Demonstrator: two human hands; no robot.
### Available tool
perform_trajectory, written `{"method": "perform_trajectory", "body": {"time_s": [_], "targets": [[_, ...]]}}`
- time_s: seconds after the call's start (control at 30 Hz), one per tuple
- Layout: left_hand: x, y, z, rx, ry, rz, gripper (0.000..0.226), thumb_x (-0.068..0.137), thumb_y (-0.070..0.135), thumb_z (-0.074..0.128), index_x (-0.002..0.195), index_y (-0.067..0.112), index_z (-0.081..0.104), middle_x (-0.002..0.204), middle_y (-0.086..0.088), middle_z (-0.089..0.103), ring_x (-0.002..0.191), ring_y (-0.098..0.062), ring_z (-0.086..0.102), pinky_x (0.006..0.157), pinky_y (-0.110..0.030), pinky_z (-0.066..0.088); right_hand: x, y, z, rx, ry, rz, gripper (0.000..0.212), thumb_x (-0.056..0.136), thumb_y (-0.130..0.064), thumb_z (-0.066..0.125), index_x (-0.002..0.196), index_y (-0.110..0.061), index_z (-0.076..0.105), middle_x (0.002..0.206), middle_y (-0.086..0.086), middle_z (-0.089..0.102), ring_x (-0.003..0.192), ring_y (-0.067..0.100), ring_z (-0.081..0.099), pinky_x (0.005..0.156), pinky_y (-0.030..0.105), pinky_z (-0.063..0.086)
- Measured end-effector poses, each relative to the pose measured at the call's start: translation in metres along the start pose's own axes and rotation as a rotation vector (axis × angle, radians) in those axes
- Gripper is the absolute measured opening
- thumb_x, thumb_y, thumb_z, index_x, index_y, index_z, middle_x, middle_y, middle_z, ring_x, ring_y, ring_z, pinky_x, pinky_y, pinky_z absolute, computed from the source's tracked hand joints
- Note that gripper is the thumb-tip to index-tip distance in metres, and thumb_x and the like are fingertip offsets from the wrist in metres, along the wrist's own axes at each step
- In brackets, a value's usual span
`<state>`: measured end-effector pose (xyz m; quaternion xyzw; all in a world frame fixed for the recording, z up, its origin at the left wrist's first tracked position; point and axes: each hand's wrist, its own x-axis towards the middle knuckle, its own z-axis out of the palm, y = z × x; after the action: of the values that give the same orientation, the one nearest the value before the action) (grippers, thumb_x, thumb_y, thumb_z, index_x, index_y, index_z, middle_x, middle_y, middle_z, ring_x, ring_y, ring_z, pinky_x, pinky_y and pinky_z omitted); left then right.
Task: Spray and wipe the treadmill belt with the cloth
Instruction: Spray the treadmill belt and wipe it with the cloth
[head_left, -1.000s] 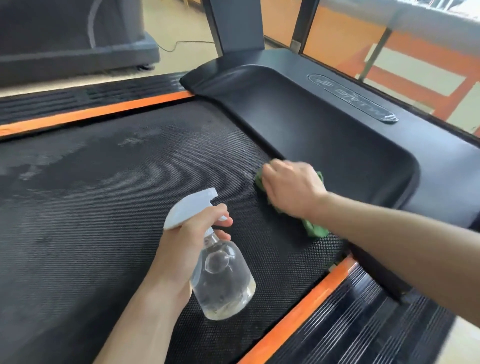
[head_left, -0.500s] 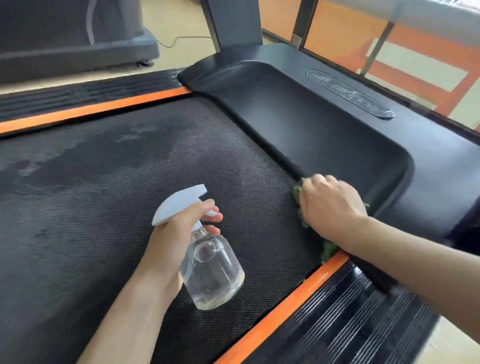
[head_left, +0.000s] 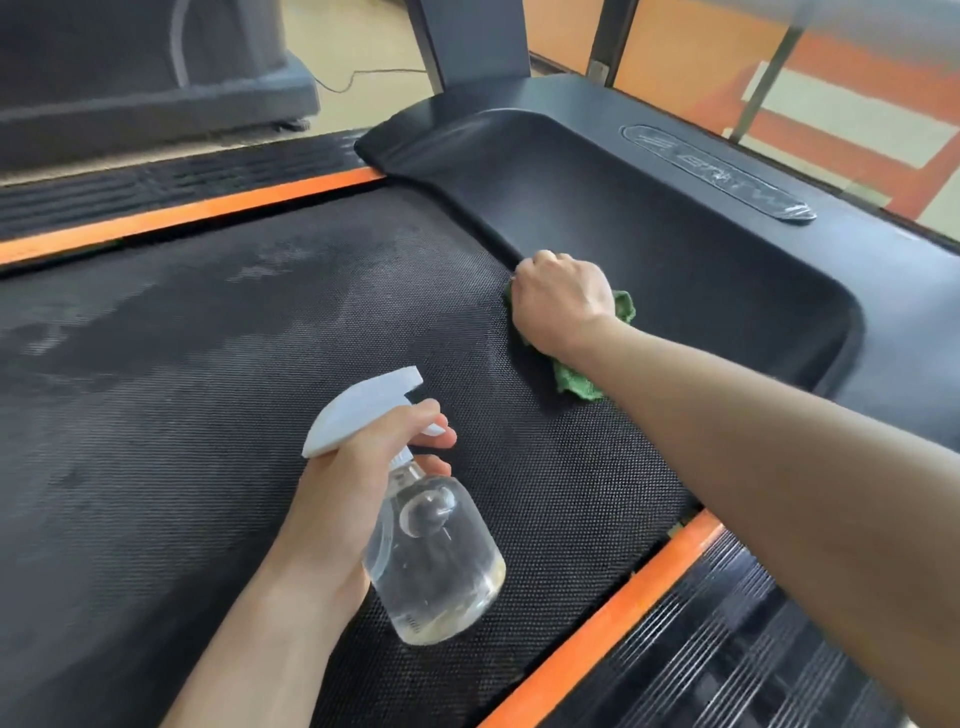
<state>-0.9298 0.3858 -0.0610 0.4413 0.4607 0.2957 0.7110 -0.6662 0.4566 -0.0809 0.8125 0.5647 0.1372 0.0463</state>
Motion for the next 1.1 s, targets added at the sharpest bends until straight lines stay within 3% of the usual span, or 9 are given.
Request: {"method": "perform_trajectory", "body": {"time_s": [0.13, 0.33, 0.5, 0.57, 0.67, 0.83, 0.97, 1.1], "targets": [[-0.004, 0.003, 0.001, -0.001, 0.009, -0.008, 0.018, 0.092, 0.027, 0.073, 0.079, 0.015, 0.073, 0.096, 0.0, 0.08, 0.07, -0.006, 0.071, 0.071, -0.032, 0.056, -0.062, -0.004, -0.014, 0.102, 0.001, 0.0, 0.024, 0.099, -0.028, 0.038, 0.095, -0.018, 0.06, 0.102, 0.005, 0.067, 0.092, 0.03, 0.067, 0.065, 0.033, 0.034], [-0.006, 0.006, 0.004, 0.004, 0.025, -0.021, 0.015, 0.093, 0.028, 0.074, 0.087, 0.014, 0.074, 0.092, 0.001, 0.079, 0.072, -0.008, 0.071, 0.073, -0.031, 0.056, -0.158, -0.015, -0.041, 0.246, -0.084, -0.199, 0.022, 0.102, -0.036, 0.035, 0.084, -0.024, 0.038, 0.093, -0.002, 0.06, 0.087, 0.026, 0.063, 0.063, 0.035, 0.04], [-0.005, 0.004, 0.004, 0.003, 0.04, -0.02, 0.017, 0.092, 0.029, 0.074, 0.088, 0.012, 0.076, 0.092, -0.001, 0.08, 0.072, -0.009, 0.072, 0.073, -0.031, 0.055, -0.143, -0.006, -0.027, 0.188, 0.107, -0.395, 0.027, 0.099, -0.032, 0.042, 0.076, -0.019, 0.05, 0.078, 0.001, 0.055, 0.068, 0.027, 0.059, 0.052, 0.035, 0.04], [-0.004, 0.003, 0.004, 0.011, 0.042, -0.019, 0.019, 0.092, 0.029, 0.074, 0.088, 0.011, 0.075, 0.093, -0.002, 0.08, 0.071, -0.008, 0.071, 0.073, -0.03, 0.056, -0.116, 0.01, -0.015, 0.089, 0.168, -0.305, 0.026, 0.096, -0.028, 0.047, 0.075, -0.017, 0.055, 0.077, 0.005, 0.058, 0.068, 0.031, 0.061, 0.052, 0.037, 0.044], [-0.002, 0.001, 0.001, 0.01, 0.035, -0.018, 0.02, 0.092, 0.031, 0.074, 0.083, 0.012, 0.076, 0.097, -0.004, 0.081, 0.073, -0.009, 0.072, 0.077, -0.032, 0.056, -0.073, 0.021, -0.004, 0.073, 0.094, -0.062, 0.03, 0.101, -0.029, 0.04, 0.078, -0.017, 0.054, 0.085, 0.004, 0.061, 0.081, 0.031, 0.063, 0.058, 0.035, 0.038], [-0.002, 0.002, 0.001, 0.01, 0.031, -0.012, 0.019, 0.092, 0.031, 0.074, 0.083, 0.014, 0.075, 0.095, -0.002, 0.08, 0.071, -0.007, 0.071, 0.078, -0.033, 0.055, -0.086, 0.008, -0.011, 0.13, 0.042, 0.076, 0.025, 0.101, -0.03, 0.037, 0.081, -0.02, 0.049, 0.095, 0.004, 0.066, 0.087, 0.03, 0.066, 0.062, 0.034, 0.036], [-0.001, 0.001, 0.002, 0.008, 0.031, -0.022, 0.019, 0.093, 0.03, 0.074, 0.089, 0.011, 0.074, 0.095, -0.003, 0.079, 0.071, -0.008, 0.07, 0.078, -0.033, 0.056, -0.138, -0.015, -0.031, 0.228, -0.029, -0.055, 0.024, 0.101, -0.035, 0.036, 0.082, -0.022, 0.043, 0.094, 0.0, 0.065, 0.086, 0.029, 0.066, 0.062, 0.035, 0.034], [-0.003, 0.002, 0.002, 0.014, 0.04, -0.019, 0.019, 0.092, 0.03, 0.074, 0.091, 0.011, 0.075, 0.095, -0.002, 0.08, 0.072, -0.008, 0.071, 0.08, -0.033, 0.055, -0.164, -0.017, -0.031, 0.266, 0.091, -0.284, 0.028, 0.099, -0.036, 0.034, 0.076, -0.022, 0.041, 0.077, -0.001, 0.057, 0.067, 0.026, 0.062, 0.048, 0.032, 0.036]]}}
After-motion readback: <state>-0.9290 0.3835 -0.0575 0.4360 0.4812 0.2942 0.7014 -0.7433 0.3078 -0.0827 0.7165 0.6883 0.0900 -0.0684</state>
